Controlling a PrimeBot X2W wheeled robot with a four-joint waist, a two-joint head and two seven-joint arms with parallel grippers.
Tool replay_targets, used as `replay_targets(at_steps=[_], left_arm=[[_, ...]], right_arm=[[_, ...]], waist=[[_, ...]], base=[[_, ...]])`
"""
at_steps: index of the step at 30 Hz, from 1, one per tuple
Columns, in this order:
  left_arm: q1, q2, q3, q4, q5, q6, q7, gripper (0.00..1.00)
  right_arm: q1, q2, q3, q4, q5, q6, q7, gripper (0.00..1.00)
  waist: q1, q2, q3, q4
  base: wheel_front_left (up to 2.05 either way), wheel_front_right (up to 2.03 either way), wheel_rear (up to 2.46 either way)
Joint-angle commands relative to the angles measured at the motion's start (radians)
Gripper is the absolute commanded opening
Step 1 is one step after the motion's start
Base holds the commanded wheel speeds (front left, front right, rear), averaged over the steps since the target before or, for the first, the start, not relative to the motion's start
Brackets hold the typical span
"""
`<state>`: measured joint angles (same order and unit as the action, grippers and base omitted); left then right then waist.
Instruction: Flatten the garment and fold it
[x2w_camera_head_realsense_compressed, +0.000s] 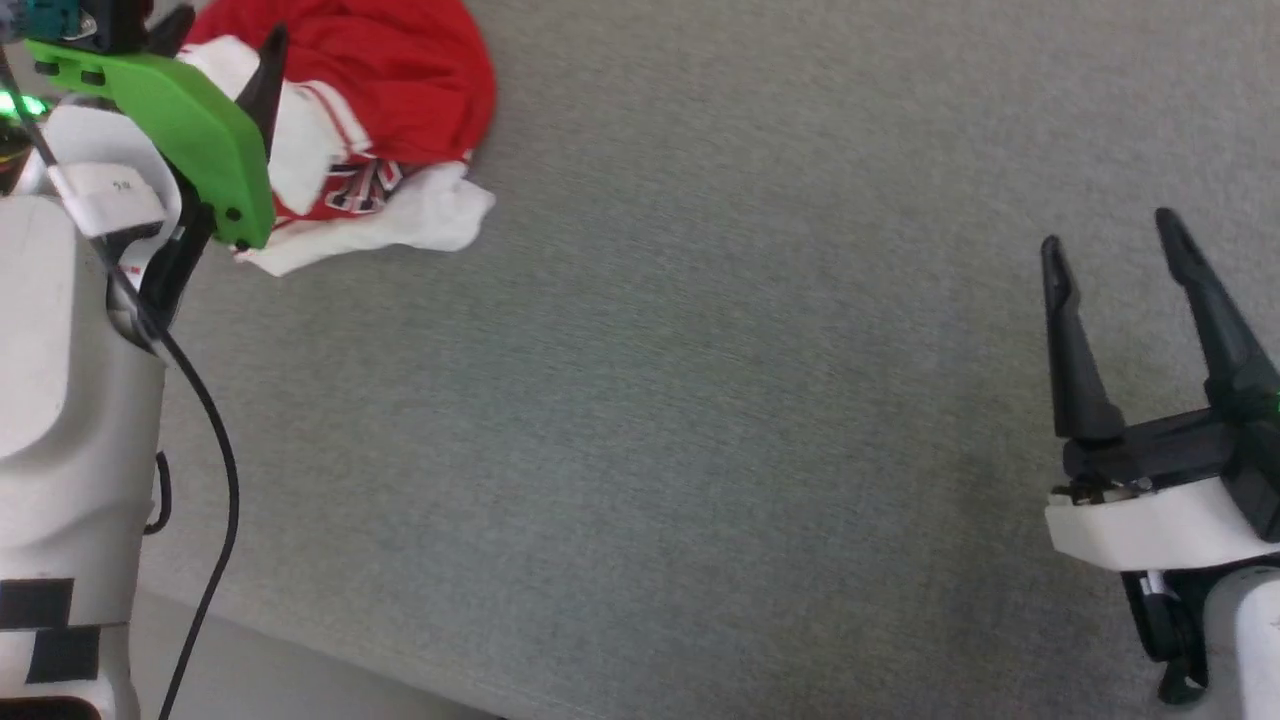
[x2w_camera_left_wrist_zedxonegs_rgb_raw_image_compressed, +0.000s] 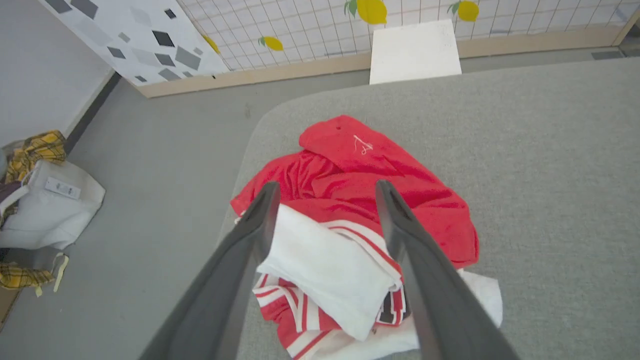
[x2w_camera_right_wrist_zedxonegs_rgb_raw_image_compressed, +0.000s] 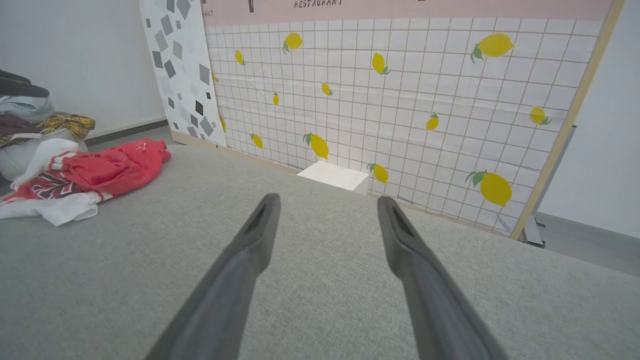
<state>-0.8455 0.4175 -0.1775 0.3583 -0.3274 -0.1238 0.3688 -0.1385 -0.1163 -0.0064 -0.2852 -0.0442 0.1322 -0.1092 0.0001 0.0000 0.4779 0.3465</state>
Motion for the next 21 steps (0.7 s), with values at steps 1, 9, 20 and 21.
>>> replay_targets(at_steps=[1,9,20,21], left_arm=[[-0.013,0.012,-0.007,0.015,-0.008,-0.006,0.027,1.0],[-0.019,0.018,-0.002,0.069,-0.058,0.013,0.169,1.0],[0.002,0.054,0.032,0.067,-0.101,0.054,0.282,0.0],[0.002,0.059,0.036,0.063,-0.101,0.056,0.271,0.0]], right_arm=[[-0.018,-0.007,-0.005,-0.015,0.006,-0.002,0.005,1.0],[-0.026,-0.026,-0.039,-0.054,0.017,-0.002,0.016,1.0],[-0.053,-0.015,-0.034,-0.03,0.032,-0.002,0.0,1.0],[-0.054,-0.012,-0.033,-0.023,0.033,-0.002,-0.003,1.0]], waist=[[-0.0001,0.0,0.095,-0.08],[-0.0001,0.0,0.185,-0.093],[-0.0001,0.0,0.17,-0.104],[-0.0001,0.0,0.162,-0.106]], base=[[0.0,0.0,0.0],[0.0,0.0,0.0],[0.0,0.0,0.0],[0.0,0.0,0.0]])
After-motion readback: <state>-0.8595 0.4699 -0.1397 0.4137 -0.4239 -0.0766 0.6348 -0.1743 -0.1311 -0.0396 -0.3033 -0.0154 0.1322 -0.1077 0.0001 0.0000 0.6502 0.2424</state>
